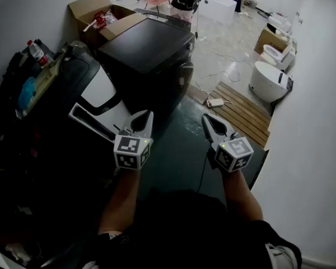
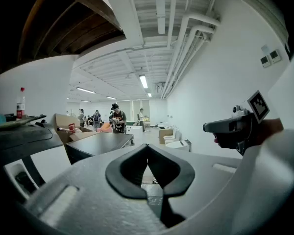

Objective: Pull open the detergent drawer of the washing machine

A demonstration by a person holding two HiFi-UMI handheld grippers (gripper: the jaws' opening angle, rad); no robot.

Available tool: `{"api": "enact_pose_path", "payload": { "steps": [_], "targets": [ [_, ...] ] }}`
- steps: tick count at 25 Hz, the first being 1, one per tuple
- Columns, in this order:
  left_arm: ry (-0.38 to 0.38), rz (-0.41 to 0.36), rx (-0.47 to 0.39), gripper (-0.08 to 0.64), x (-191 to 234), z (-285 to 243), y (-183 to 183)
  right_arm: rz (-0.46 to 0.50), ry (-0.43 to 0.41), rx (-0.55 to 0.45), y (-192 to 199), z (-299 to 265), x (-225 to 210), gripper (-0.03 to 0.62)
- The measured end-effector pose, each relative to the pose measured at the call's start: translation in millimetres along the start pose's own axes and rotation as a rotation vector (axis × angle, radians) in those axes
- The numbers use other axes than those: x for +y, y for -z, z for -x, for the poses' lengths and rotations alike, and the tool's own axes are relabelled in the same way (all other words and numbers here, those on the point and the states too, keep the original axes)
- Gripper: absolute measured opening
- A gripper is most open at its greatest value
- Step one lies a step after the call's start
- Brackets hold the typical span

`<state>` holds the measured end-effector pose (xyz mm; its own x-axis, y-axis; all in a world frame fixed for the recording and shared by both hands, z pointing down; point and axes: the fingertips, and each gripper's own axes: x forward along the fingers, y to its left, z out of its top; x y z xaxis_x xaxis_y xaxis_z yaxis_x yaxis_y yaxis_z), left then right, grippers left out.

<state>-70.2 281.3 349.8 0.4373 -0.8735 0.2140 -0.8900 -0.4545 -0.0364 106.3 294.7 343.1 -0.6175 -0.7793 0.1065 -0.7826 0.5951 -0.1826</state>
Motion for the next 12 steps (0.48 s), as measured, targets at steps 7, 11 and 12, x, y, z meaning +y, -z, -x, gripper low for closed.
{"api": "enact_pose_path", "payload": {
  "steps": [7,11,12],
  "targets": [
    [0.0,-0.001,0.008,0.011,-7,12,5,-0.026,0.007,0.004,3,12,7,-0.002],
    [-0.007,0.005,0.017,0.011,-2,18,12,-0.011,0.002,0.016,13,11,10,-0.002],
    [-0.007,0.007,0.02,0.011,0,20,14,-0.02,0.002,0.02,15,9,12,-0.002]
  ]
}}
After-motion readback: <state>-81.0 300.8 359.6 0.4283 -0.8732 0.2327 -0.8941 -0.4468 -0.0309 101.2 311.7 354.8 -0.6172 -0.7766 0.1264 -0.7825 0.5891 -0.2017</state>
